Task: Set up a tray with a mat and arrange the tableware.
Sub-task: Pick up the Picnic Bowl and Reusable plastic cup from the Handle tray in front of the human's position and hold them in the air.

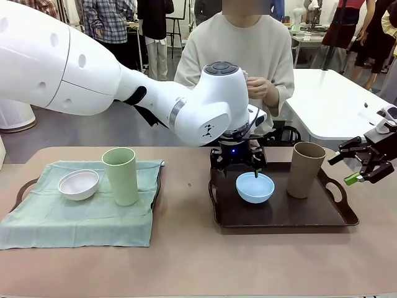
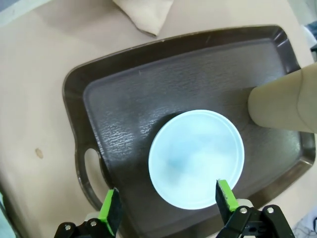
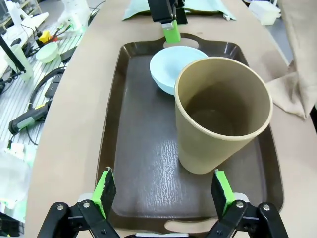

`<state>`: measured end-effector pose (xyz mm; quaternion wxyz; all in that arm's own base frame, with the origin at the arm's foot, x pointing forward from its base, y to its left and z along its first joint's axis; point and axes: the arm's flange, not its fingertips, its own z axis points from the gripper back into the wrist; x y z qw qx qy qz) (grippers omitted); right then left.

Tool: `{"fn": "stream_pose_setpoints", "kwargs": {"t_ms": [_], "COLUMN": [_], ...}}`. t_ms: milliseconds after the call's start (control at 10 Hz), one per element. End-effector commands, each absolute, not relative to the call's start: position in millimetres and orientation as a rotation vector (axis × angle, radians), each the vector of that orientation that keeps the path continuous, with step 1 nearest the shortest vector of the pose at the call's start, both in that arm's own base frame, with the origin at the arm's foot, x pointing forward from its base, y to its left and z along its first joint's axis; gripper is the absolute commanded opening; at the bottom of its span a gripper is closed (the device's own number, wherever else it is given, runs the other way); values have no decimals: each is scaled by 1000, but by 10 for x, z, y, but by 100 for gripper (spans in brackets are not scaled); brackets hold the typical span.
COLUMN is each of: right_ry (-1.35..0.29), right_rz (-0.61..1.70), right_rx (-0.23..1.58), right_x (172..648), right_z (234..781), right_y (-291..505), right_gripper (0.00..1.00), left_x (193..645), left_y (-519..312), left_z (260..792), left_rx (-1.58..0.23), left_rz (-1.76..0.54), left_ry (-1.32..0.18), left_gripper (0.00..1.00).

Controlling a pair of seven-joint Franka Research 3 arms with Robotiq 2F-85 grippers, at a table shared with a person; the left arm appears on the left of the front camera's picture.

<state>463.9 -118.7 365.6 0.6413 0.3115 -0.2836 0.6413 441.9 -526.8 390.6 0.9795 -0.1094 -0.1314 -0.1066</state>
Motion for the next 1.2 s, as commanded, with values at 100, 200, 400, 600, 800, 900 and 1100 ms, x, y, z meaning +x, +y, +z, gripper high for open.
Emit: {"fn": "stream_pose_setpoints", "kwargs": {"t_ms": [100,200,400,600,800,900,1100], "right_ry": [-638,-656,-670,-676,-679,-691,-706], "right_rz": [1380,1341,1309,1348,1365,1384,1401], "right_rx": [714,707,710,735,754,759,761], "right_x": [4865,4930,5025,5059,5072,5083,5105], "right_z": [3518,3486,3421,3322,3266,3250,3208], "right_y": [-1065,-1041,-1028,-968,-976,-966,-916], "right_gripper": [100,100,100,100,100,100,100], "left_x": [4451,4494,4520,4560,4580,4602,4642], "left_y": [-5311,-5315,-5319,-5363,-5426,-5469,-5541], "left_z": [3807,3787,3766,3744,3696,3665,3594], "left_rx": [-185,-182,-194,-197,-198,-199,-198], "left_rz": [-225,-222,-230,-224,-222,-222,-213], "left_ry": [-281,-294,-305,-306,-303,-302,-289], "left_gripper": [100,100,100,100,100,100,100]}}
